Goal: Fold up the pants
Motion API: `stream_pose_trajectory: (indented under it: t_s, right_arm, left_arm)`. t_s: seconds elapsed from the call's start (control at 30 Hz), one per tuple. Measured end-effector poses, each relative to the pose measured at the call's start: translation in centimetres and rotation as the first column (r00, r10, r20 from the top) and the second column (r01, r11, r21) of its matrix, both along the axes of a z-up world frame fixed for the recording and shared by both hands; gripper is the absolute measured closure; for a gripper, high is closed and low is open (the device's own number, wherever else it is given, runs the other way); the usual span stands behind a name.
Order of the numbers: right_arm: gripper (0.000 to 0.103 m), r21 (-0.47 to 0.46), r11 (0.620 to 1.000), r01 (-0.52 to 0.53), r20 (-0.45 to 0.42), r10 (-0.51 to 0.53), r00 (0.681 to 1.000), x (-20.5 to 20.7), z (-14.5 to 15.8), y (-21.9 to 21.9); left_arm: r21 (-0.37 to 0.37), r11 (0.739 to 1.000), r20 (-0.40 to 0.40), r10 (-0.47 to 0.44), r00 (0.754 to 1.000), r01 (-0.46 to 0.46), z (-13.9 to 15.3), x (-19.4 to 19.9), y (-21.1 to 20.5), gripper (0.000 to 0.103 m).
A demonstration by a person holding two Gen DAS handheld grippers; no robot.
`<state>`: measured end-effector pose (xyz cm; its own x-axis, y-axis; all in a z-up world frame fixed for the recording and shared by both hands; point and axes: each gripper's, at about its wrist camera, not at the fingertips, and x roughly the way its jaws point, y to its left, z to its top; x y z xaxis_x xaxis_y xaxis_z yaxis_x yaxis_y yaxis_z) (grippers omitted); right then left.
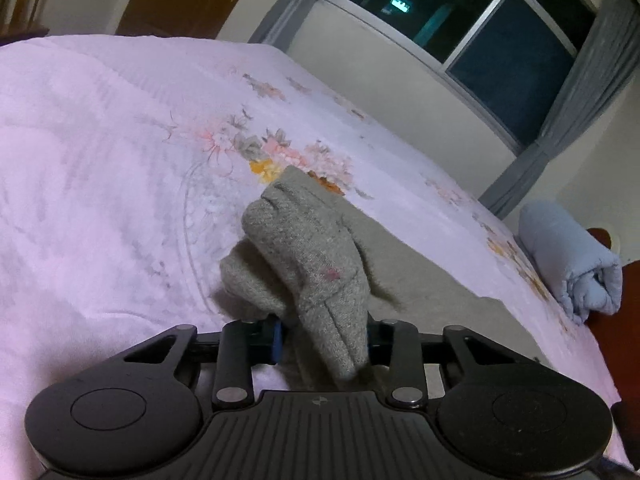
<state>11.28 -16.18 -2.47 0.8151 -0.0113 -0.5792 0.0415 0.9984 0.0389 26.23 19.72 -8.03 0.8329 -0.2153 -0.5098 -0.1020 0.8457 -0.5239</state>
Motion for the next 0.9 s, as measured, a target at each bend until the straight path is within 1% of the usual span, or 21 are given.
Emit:
stream_pose_trajectory:
  t_s: [0.1,0.13,0.17,0.23,0.33,0.4,0.43,0.5,0.6,0.73,0.83,0.9]
  right_arm:
    - [0.005,-0.049,0.998,-0.031,-0.072,0.028,0.997,0.9,-1.9,1.0]
    - [0.005,-0.082,0.996,-0.043,-0.079,0.037,0.996,1.0,-2.4,1.5]
    - [0.005,-0.105,0.993,-0.049,-0.076,0.042,0.996,0.9,-2.5,1.8]
    - [0.005,-0.099,0.994,-0.041,-0.079,0.033,0.996,1.0,-2.5,1.8]
    - [0.005,-0.138,0.990,-0.036,-0.074,0.026,0.997,0.9,-2.4,2.5]
    - [0.005,-0.119,0.993,-0.020,-0.050,0.014,0.999,0.4,-2.0,2.4]
    - [0.005,-0.125,0.992,-0.024,-0.064,0.016,0.998,0.5,-2.4,2.5]
    - [0.005,-0.183,0.982,-0.054,-0.074,0.041,0.996,0.8,-3.2,3.1]
    - [0.005,-0.195,0.979,-0.057,-0.071,0.044,0.997,1.3,-3.7,3.0]
    - [0.005,-0.220,0.975,-0.038,-0.011,0.036,0.999,0.3,-4.4,3.5]
    - [0.005,-0.241,0.970,-0.030,0.034,0.040,0.999,-0.6,-4.9,3.9]
    - [0.006,-0.245,0.969,-0.037,0.047,0.050,0.998,-1.2,-5.0,3.8]
  left_arm:
    - [-0.030,1.000,0.030,-0.008,1.000,0.009,1.0,-0.2,0.0,0.071]
    - [-0.032,0.999,0.041,-0.011,0.999,0.013,1.4,-0.4,0.0,0.071]
    - [-0.028,0.999,0.052,-0.015,0.999,0.017,1.8,-0.5,-0.1,0.071]
    - [-0.026,0.999,0.063,-0.021,0.998,0.022,2.5,-0.7,-0.2,0.071]
    - [-0.016,1.000,0.065,-0.023,0.998,0.024,3.1,-0.8,-0.4,0.071]
    - [-0.011,1.000,0.065,-0.025,0.998,0.026,3.3,-1.0,-0.4,0.071]
    - [-0.007,1.000,0.066,-0.029,0.997,0.030,3.5,-1.1,-0.4,0.071]
    - [0.011,0.999,0.083,-0.045,0.996,0.044,4.3,-1.4,-0.9,0.071]
    - [0.019,0.998,0.123,-0.067,0.990,0.065,6.3,-1.7,-1.8,0.071]
    - [0.054,0.991,0.177,-0.131,0.975,0.123,9.9,-1.7,-4.3,0.071]
    - [0.091,0.978,0.215,-0.203,0.955,0.187,12.9,-1.6,-7.2,0.071]
    - [0.120,0.962,0.229,-0.268,0.936,0.246,14.8,-1.3,-9.9,0.071]
